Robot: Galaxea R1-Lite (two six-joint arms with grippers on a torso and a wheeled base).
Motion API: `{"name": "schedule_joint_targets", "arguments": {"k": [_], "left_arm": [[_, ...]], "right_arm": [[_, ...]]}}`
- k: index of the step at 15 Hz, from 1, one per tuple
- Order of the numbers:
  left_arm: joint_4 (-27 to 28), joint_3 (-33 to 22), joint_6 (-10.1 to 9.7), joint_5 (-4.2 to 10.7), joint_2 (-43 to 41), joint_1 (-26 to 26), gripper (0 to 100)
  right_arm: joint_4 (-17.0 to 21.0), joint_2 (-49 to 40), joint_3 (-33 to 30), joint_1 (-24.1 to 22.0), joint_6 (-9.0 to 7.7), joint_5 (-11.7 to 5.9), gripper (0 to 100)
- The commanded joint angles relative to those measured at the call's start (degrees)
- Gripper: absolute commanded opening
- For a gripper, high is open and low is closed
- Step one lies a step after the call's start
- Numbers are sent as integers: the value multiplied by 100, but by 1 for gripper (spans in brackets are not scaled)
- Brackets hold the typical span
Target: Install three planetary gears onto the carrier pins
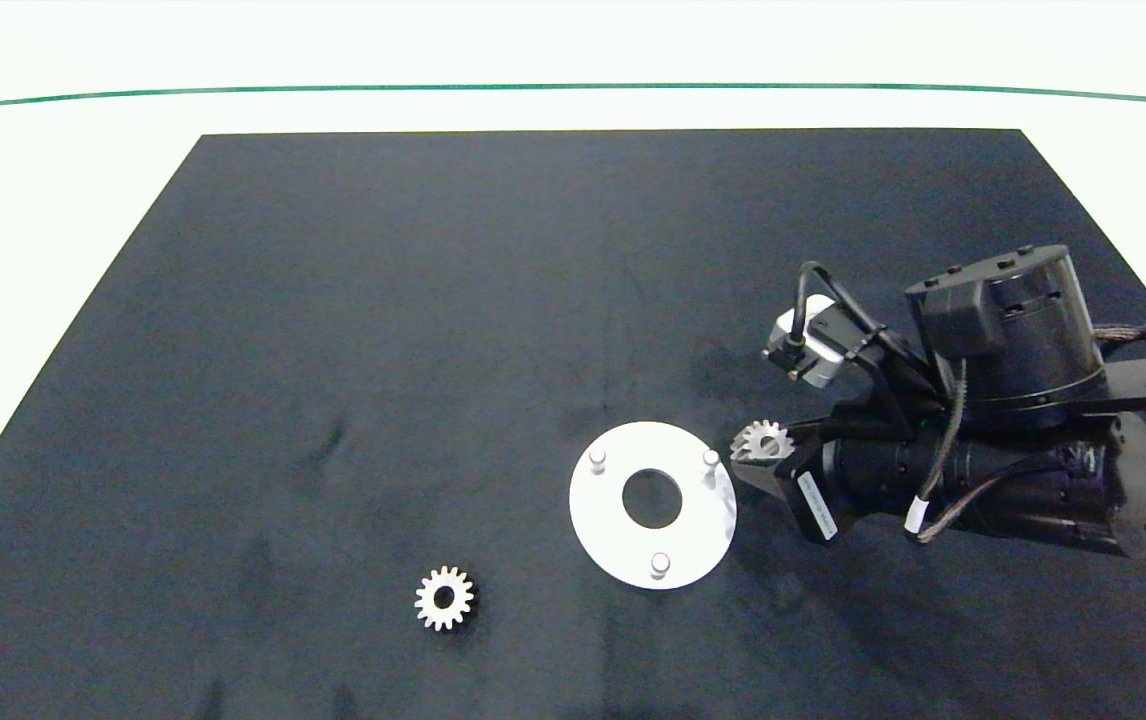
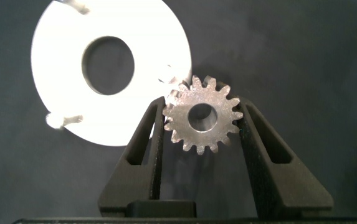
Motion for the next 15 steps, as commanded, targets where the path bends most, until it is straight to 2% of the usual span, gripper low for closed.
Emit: {"name": "schedule_joint_targets", "arguments": {"k": [1, 5, 15], "left_arm": [[4, 0, -2, 3, 6, 0, 100], [4, 0, -2, -6, 6, 0, 100], [12, 79, 7, -6, -29, -9, 100]], "right_arm": [[5, 255, -191, 179, -12, -101, 22], [-13, 395, -226, 294, -12, -215, 22], [-65, 641, -428, 320, 14, -268, 22]]}}
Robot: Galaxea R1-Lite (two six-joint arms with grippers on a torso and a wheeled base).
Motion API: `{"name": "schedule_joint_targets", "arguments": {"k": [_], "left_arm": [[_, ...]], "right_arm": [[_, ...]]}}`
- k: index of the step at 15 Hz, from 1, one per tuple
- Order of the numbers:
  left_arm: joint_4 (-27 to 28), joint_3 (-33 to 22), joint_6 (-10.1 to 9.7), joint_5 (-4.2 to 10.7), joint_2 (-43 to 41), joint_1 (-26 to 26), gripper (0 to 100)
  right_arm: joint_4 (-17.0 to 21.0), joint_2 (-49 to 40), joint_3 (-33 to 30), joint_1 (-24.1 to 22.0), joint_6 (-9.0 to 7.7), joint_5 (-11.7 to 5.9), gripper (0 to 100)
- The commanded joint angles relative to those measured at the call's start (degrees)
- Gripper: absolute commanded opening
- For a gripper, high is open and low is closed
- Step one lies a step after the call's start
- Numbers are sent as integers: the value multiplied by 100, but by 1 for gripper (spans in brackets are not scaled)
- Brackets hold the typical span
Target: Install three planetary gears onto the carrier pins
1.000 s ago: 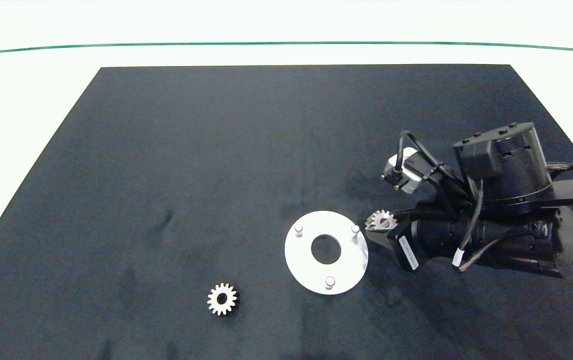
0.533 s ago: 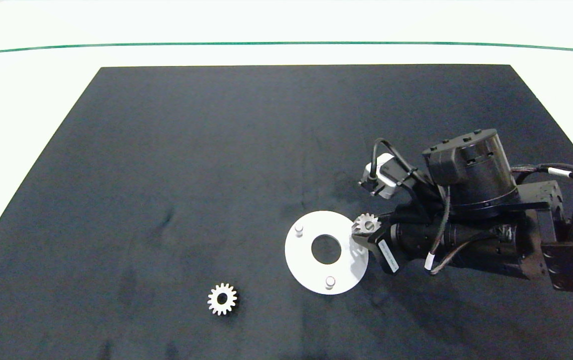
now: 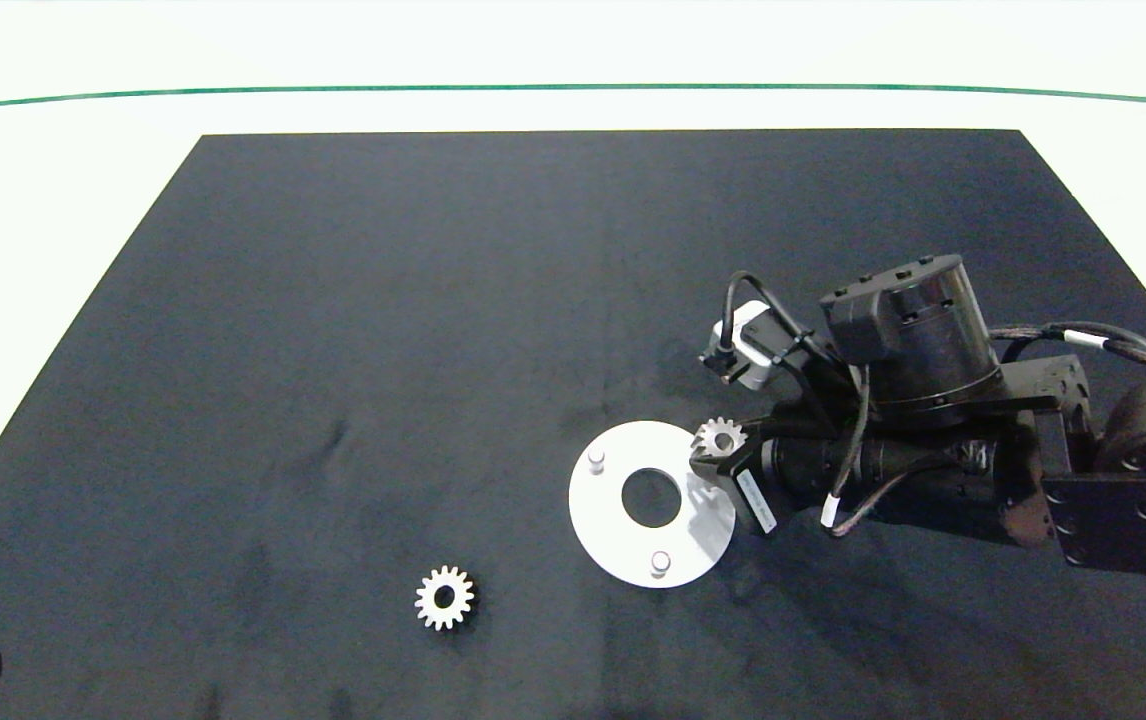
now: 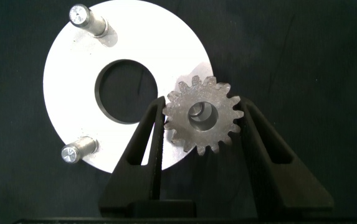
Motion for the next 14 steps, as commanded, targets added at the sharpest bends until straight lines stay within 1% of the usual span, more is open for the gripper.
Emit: {"name": "schedule_joint_targets", "arguments": {"k": [1, 11, 12, 14], "left_arm": [[4, 12, 4, 4, 4, -2, 100], [4, 56, 4, 4, -31, -2, 100], [4, 56, 4, 4, -31, -2, 100], [4, 56, 4, 4, -31, -2, 100]], "right_arm": [[9, 54, -10, 78, 2, -7, 22], [18, 98, 7, 96, 37, -16, 22], [18, 98, 7, 96, 28, -16, 100], [27, 80, -2, 96, 37, -16, 100]]}}
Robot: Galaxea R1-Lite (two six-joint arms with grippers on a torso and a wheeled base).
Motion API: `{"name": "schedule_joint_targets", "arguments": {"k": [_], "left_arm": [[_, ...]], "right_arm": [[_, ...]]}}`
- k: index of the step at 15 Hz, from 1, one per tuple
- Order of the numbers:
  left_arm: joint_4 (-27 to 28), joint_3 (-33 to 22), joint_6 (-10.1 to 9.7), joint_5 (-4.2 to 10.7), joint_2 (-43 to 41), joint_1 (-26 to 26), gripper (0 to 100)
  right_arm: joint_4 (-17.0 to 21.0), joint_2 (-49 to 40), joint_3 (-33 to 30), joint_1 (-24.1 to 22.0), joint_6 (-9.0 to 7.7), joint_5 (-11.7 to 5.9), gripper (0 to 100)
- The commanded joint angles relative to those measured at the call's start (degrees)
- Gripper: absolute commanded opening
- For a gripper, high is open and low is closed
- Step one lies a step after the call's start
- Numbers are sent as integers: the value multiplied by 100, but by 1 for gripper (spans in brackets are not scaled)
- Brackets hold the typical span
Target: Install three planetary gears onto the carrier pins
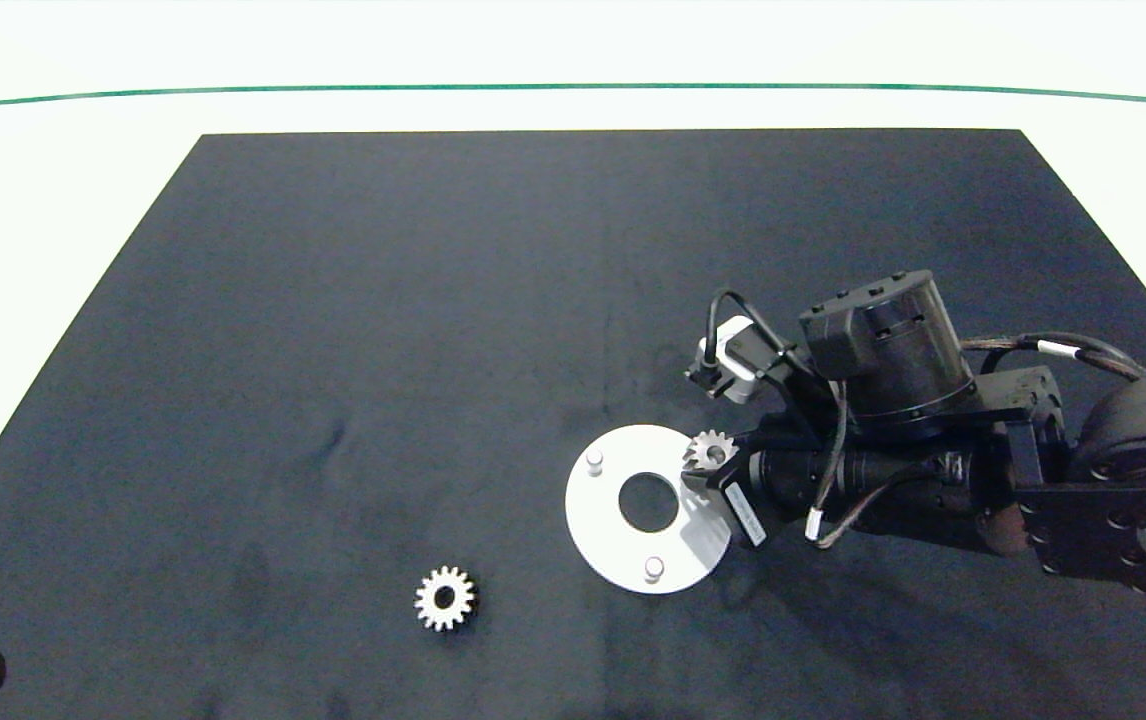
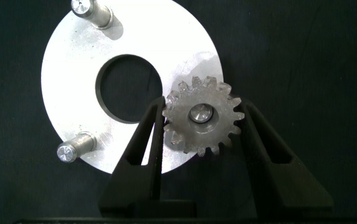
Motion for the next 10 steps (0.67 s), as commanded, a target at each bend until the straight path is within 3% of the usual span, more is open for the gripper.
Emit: {"name": "schedule_joint_targets", "arguments": {"k": [1, 7, 10], "left_arm": [[4, -3, 2, 5, -3, 9, 100], [4, -3, 2, 14, -3, 9, 100], [4, -3, 2, 14, -38, 9, 100]], "right_arm": [[8, -22, -9, 3, -5, -10, 100], [132, -391, 17, -32, 30, -27, 100], [808, -1086, 26, -217, 47, -106, 100]]}}
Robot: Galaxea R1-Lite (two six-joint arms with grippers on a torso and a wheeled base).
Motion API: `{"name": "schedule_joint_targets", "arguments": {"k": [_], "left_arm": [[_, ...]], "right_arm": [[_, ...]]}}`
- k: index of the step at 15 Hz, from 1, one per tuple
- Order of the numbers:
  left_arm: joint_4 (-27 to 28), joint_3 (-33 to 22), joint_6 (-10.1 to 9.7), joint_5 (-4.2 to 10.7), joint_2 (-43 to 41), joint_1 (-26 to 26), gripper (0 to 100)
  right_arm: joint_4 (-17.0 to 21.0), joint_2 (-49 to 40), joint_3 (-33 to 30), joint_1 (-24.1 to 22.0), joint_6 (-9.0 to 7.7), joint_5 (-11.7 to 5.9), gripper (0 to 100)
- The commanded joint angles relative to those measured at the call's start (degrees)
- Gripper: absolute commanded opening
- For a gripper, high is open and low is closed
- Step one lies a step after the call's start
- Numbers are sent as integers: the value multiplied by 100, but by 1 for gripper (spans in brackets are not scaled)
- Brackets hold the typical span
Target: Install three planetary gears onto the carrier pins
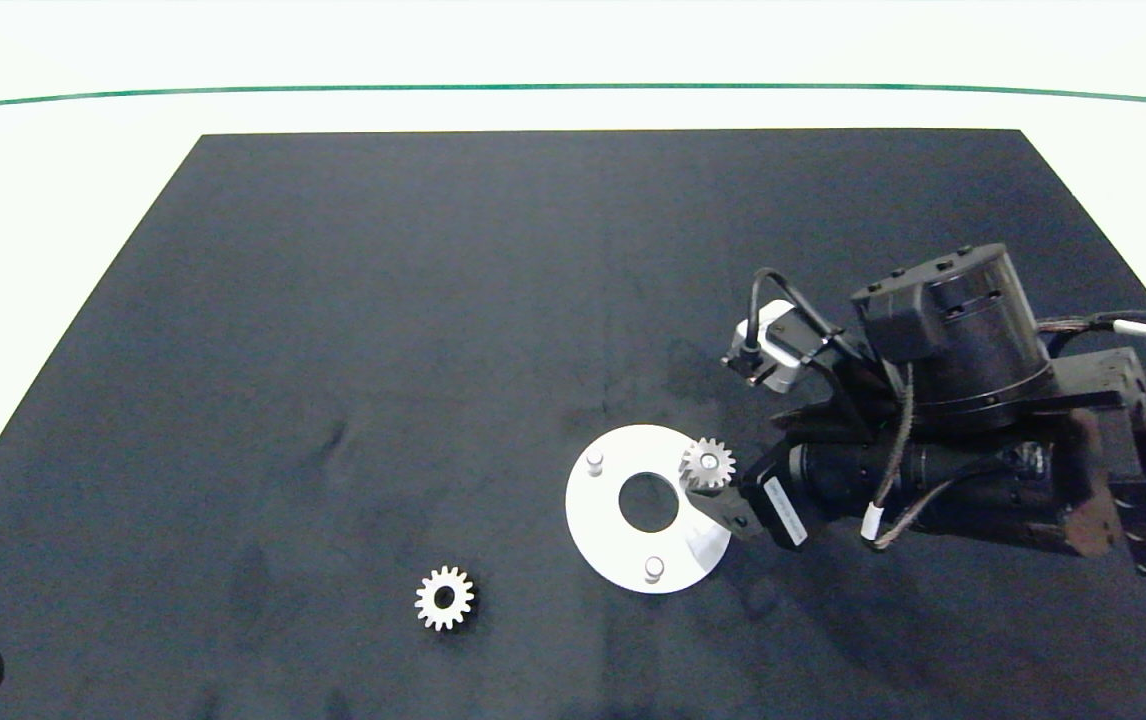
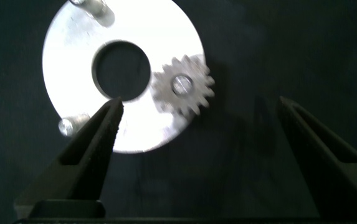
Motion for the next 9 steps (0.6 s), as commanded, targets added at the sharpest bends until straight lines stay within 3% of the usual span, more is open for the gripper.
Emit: {"name": "schedule_joint_targets", "arguments": {"k": [1, 5, 9], "left_arm": [[4, -1, 2, 11, -45, 0, 100], [4, 8, 2, 20, -88, 0, 100], [4, -10, -7, 20, -115, 17, 100]], "right_arm": [[397, -882, 106, -305, 3, -67, 100], [388, -1594, 484, -1070, -5, -172, 100], [344, -1682, 686, -2054, -14, 91, 100]]}}
